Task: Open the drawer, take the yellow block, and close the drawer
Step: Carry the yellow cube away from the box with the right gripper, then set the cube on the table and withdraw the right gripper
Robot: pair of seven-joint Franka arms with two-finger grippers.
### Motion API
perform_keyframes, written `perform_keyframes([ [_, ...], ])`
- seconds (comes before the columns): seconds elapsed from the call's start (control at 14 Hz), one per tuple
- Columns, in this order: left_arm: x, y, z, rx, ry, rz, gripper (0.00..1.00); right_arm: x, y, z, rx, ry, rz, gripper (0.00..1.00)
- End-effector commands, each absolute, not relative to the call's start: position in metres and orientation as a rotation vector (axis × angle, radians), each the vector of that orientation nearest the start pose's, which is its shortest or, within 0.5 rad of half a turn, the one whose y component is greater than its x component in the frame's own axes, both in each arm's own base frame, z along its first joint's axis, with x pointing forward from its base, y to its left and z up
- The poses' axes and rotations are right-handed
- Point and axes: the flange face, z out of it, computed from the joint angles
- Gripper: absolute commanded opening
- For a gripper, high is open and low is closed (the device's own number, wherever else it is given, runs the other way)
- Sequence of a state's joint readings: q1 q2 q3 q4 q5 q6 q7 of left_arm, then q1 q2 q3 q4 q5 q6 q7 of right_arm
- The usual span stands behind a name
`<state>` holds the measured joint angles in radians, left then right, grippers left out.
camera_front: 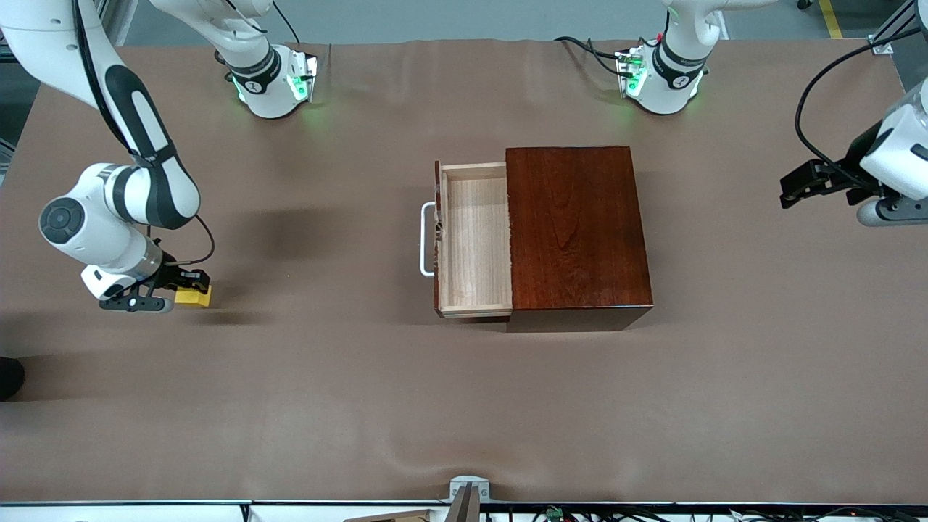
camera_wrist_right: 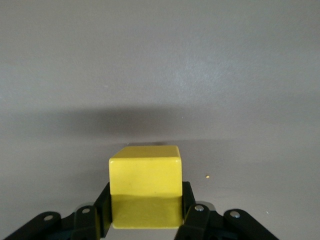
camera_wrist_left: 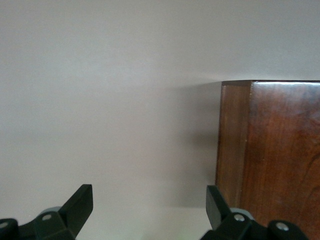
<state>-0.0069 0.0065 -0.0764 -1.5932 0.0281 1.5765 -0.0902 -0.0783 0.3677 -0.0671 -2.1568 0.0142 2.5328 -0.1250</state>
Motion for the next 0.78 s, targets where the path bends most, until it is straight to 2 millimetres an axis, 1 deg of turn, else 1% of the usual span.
perform_keyframes([
  [0.0,0.535,-0.044,0.608,-3.157,-0.024,-0.041,1.00,0.564,-0.082,0.218,-3.125,0.064,0.007,0.30],
  [0.07,0.532,-0.045,0.606,-3.157,-0.022,-0.049,1.00,0.563,-0.080,0.216,-3.109,0.092,0.011,0.30],
  [0.29,0.535,-0.041,0.609,-3.161,-0.030,-0.070,1.00,0.563,-0.076,0.208,-3.097,0.102,0.033,0.30],
  [0.36,0.533,-0.042,0.608,-3.163,-0.027,-0.065,1.00,0.563,-0.075,0.207,-3.096,0.102,0.033,0.37],
  [0.43,0.533,-0.044,0.608,-3.164,-0.022,-0.063,1.00,0.562,-0.076,0.202,-3.096,0.104,0.044,0.43],
  [0.5,0.534,-0.043,0.607,-3.164,-0.022,-0.060,1.00,0.563,-0.076,0.202,-3.096,0.104,0.044,0.56],
  [0.57,0.535,-0.041,0.605,-3.163,-0.030,-0.056,1.00,0.565,-0.074,0.203,-3.096,0.102,0.038,0.90],
  [0.64,0.536,-0.038,0.605,-3.163,-0.037,-0.056,1.00,0.567,-0.075,0.205,-3.097,0.108,0.030,1.00],
  [0.71,0.535,-0.037,0.606,-3.163,-0.034,-0.056,1.00,0.568,-0.075,0.207,-3.096,0.099,0.026,1.00],
])
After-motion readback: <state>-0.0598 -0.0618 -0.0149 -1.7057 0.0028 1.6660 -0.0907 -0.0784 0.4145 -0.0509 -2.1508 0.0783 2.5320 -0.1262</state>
